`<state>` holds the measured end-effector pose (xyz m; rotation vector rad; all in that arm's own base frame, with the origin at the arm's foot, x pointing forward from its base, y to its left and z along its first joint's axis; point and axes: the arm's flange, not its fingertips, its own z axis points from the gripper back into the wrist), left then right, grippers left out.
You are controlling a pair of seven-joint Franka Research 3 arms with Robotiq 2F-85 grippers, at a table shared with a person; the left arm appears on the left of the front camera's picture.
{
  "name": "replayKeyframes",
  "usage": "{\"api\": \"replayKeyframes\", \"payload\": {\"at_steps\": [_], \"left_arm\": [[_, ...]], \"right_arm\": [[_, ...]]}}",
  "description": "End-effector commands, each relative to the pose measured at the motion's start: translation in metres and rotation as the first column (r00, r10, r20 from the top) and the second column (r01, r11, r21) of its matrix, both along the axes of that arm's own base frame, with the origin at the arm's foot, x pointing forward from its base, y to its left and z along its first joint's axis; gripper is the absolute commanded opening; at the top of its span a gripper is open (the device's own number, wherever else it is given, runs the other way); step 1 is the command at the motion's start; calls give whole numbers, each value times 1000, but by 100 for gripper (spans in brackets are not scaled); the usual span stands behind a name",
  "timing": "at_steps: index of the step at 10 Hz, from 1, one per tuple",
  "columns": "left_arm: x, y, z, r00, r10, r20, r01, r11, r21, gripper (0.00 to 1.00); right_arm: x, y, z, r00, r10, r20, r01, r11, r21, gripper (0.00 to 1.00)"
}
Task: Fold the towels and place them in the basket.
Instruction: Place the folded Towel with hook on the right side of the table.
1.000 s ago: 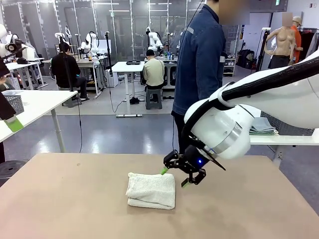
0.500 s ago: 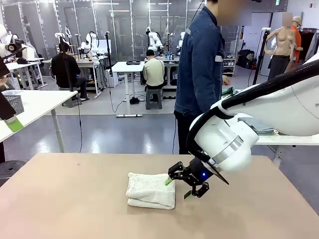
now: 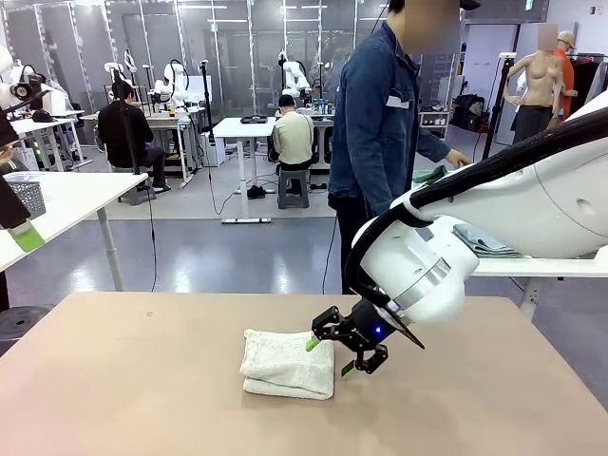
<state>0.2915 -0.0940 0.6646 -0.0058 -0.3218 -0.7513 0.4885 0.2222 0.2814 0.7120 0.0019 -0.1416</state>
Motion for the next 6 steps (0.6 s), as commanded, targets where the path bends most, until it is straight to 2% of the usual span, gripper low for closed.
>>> {"api": "replayKeyframes", "payload": {"at_steps": [1,5,6], "left_arm": [[0,0,-1,1000,-11,4,11,1000,5,100],[0,0,-1,1000,-11,4,11,1000,5,100],[0,0,-1,1000,-11,4,11,1000,5,100]], "right_arm": [[7,6,-4,1000,9,-13,-10,1000,-14,100],[15,20,-2,1000,22,-8,-22,999,-32,100],[16,22,-4,1000,24,-2,-25,999,-37,60]]}}
